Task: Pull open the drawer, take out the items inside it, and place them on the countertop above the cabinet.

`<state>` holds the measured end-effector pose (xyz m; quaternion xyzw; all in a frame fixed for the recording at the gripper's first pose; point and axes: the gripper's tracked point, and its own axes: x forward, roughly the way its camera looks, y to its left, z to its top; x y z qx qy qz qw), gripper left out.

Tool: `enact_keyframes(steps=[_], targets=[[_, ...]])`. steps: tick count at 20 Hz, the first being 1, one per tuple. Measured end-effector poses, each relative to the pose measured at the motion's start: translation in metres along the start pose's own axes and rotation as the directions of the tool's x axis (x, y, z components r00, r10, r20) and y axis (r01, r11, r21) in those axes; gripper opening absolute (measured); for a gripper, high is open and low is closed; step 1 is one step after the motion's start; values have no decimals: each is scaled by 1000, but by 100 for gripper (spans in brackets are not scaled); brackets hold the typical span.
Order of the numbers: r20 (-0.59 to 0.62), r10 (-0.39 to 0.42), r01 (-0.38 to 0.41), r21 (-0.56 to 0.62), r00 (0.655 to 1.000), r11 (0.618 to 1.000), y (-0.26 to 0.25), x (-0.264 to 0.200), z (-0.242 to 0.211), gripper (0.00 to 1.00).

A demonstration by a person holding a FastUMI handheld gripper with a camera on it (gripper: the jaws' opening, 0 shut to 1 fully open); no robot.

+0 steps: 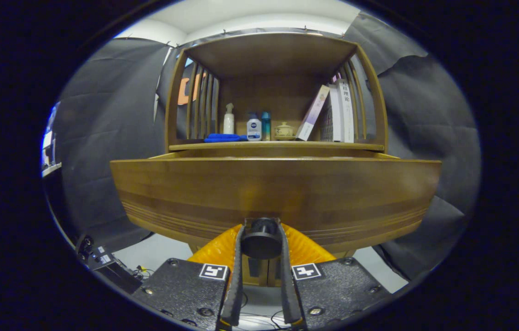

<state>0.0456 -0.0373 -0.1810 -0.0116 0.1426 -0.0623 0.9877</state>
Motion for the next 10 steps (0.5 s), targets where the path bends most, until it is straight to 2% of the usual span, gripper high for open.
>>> enact_keyframes(steps=[10], targets=[[-24,32,-32,-10,999,999,7,-42,-17,37]])
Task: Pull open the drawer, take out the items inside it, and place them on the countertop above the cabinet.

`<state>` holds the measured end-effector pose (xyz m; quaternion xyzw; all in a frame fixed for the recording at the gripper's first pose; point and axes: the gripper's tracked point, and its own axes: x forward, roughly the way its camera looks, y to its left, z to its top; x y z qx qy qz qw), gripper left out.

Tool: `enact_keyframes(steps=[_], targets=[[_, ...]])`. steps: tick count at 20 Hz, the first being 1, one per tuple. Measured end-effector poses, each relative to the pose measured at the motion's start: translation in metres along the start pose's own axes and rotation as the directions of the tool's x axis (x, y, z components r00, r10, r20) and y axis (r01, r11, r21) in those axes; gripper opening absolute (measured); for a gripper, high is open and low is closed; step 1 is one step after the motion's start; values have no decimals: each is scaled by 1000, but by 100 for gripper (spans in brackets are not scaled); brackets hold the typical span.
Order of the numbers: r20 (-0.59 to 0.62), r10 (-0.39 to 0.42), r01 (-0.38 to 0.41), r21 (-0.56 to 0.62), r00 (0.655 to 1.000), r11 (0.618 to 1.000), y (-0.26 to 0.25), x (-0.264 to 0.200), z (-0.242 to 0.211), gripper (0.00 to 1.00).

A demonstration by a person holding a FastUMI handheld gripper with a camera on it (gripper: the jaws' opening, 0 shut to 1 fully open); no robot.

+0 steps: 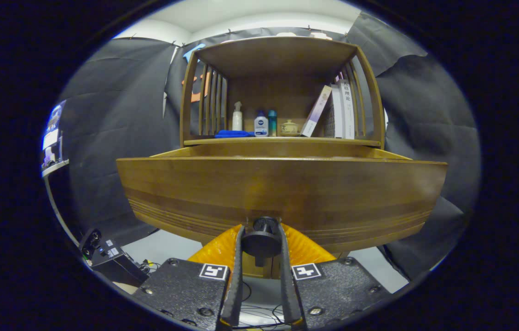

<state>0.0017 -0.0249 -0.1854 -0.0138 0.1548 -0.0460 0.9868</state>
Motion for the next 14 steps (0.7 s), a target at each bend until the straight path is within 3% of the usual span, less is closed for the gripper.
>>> enact_keyframes(steps=[9,14], targets=[[-52,17,-17,2,998,1000,5,-10,-6,37],[-69,38,-40,-32,997,999,6,-25,9,52]])
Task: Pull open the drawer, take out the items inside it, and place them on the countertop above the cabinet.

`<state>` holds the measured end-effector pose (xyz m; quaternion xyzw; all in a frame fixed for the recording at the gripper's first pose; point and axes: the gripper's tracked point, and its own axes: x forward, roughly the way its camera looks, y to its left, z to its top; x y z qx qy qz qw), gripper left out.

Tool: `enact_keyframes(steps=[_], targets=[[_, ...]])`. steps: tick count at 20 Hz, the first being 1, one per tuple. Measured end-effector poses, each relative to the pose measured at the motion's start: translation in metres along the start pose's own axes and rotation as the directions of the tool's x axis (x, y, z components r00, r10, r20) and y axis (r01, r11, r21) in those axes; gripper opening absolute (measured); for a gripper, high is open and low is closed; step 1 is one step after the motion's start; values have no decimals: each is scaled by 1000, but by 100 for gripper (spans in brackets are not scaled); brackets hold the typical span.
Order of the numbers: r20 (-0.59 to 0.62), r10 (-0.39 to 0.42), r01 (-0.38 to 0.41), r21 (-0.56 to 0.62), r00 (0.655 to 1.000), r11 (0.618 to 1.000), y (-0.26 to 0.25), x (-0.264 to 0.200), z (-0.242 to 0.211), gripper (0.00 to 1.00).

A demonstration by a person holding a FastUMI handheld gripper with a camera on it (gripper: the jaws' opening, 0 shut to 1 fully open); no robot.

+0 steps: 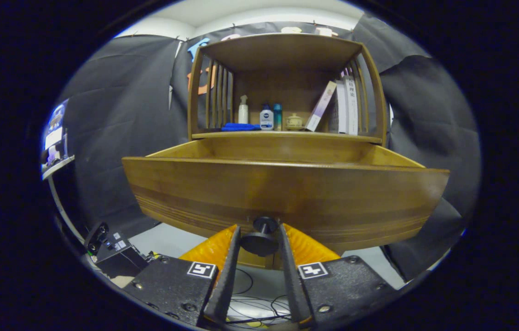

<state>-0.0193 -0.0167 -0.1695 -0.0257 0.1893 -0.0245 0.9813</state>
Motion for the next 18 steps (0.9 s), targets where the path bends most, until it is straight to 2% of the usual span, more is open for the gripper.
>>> enact_keyframes(steps=[4,5,8,14,18], targets=[[16,62,-62,-6,998,998,10,-20,32,81],[24,75,-75,-3,997,997,12,-25,41,82],[35,93,-93,-11,995,996,11,-31,72,92],[-24,120,-121,-16,992,993,0,-4,108,93],[-111,147,-148,-3,983,989,-7,32,120,93]])
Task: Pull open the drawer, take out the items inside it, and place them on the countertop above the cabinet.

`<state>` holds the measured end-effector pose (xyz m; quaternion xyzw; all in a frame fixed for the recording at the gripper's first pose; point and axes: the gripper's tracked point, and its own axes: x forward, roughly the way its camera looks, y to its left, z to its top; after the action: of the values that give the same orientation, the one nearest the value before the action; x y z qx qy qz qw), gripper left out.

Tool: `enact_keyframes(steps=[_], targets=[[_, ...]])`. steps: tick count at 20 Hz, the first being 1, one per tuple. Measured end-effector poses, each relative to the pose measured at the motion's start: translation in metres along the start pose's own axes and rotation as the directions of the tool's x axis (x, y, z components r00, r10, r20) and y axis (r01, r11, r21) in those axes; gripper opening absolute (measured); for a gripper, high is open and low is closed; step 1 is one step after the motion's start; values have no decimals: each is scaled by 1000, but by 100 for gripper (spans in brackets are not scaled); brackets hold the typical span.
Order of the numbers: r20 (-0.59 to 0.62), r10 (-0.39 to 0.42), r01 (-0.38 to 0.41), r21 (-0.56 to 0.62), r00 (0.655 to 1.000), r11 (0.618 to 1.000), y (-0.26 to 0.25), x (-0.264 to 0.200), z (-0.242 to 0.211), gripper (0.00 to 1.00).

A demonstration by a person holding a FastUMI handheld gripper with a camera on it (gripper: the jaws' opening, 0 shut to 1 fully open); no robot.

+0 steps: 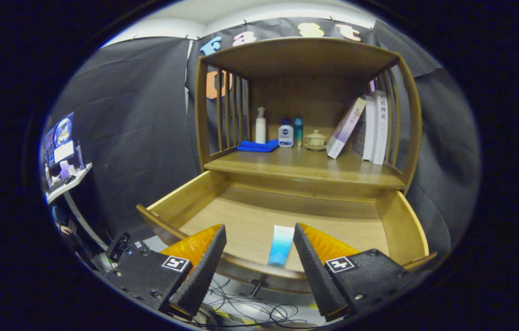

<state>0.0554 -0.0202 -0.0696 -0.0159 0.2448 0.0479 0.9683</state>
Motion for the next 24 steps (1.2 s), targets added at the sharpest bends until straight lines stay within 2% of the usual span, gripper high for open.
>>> enact_keyframes(steps=[5,9,13,15,17,18,24], targets=[[-178,-27,29,9,984,1000,-27,44,-4,93],[-378,2,12,34,926,999,-32,70,-32,93],[-480,34,2,75,876,997,-32,87,-46,92],[-536,47,13,107,843,994,-31,90,-51,92],[-621,17,47,86,783,995,-37,88,-61,92],[-632,20,51,93,774,994,-37,93,-63,92],[-752,6,84,81,659,993,-38,100,-81,88]])
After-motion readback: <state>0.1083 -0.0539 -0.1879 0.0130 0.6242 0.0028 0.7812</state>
